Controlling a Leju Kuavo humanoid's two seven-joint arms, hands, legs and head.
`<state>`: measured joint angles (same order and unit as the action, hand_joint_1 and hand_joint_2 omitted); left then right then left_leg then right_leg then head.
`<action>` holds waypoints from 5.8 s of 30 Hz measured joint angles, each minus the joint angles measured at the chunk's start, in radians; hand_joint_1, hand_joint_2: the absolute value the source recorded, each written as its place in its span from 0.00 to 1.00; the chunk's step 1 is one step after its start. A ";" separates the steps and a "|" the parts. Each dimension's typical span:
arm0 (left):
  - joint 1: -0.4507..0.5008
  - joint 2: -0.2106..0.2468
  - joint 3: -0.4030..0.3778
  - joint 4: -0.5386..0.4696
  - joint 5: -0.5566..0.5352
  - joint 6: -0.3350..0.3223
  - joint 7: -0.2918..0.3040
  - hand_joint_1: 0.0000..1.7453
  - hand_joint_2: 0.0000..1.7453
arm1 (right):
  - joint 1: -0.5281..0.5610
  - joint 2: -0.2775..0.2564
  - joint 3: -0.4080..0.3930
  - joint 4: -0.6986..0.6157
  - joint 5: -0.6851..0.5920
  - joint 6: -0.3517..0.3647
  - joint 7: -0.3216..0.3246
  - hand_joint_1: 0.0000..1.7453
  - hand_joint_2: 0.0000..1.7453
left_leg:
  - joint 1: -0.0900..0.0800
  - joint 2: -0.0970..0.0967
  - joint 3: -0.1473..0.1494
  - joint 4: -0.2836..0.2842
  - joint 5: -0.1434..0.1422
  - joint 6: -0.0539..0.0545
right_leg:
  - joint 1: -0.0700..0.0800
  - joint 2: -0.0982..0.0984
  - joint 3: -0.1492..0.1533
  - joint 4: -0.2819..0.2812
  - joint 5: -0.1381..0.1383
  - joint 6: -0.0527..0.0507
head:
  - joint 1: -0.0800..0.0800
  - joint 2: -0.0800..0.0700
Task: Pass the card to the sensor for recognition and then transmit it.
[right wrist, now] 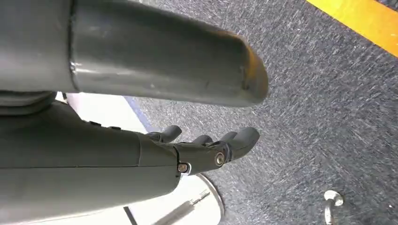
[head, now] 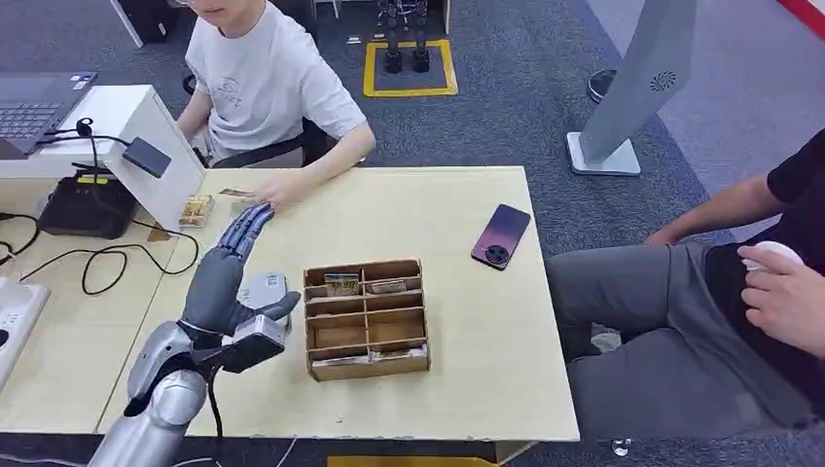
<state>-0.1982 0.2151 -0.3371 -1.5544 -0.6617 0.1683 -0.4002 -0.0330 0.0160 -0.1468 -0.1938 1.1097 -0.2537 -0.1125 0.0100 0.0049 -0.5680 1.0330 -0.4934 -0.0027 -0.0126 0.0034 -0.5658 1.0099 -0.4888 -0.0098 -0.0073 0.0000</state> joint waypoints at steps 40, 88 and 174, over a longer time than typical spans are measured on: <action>-0.175 0.080 -0.242 0.173 -0.157 -0.176 0.227 0.00 1.00 | -0.020 -0.006 -0.018 0.000 0.033 0.011 0.007 0.00 0.00 | 0.000 0.000 0.000 0.000 0.001 0.000 | 0.000 0.000 0.000 0.000 0.001 -0.001 | 0.000 0.000; -0.283 0.041 -0.337 0.186 -0.013 -0.315 0.383 0.00 1.00 | -0.019 -0.011 -0.046 0.000 0.044 0.009 0.011 0.00 0.00 | 0.000 0.000 0.000 0.001 0.001 0.000 | 0.000 0.000 0.000 0.000 0.001 -0.001 | 0.000 0.000; -0.309 0.141 -0.241 -0.033 0.088 -0.251 0.380 1.00 1.00 | -0.014 -0.010 -0.113 0.000 0.045 -0.011 -0.010 0.00 0.00 | 0.000 0.000 0.000 0.001 0.001 0.000 | 0.000 0.000 0.000 0.001 0.001 -0.001 | 0.000 0.000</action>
<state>-0.5071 0.3563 -0.5783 -1.5873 -0.5736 -0.0828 -0.0199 -0.0473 0.0061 -0.2594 -0.1938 1.1547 -0.2644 -0.1224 0.0101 0.0044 -0.5682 1.0337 -0.4922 -0.0028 -0.0125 0.0032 -0.5661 1.0105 -0.4877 -0.0106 -0.0072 0.0000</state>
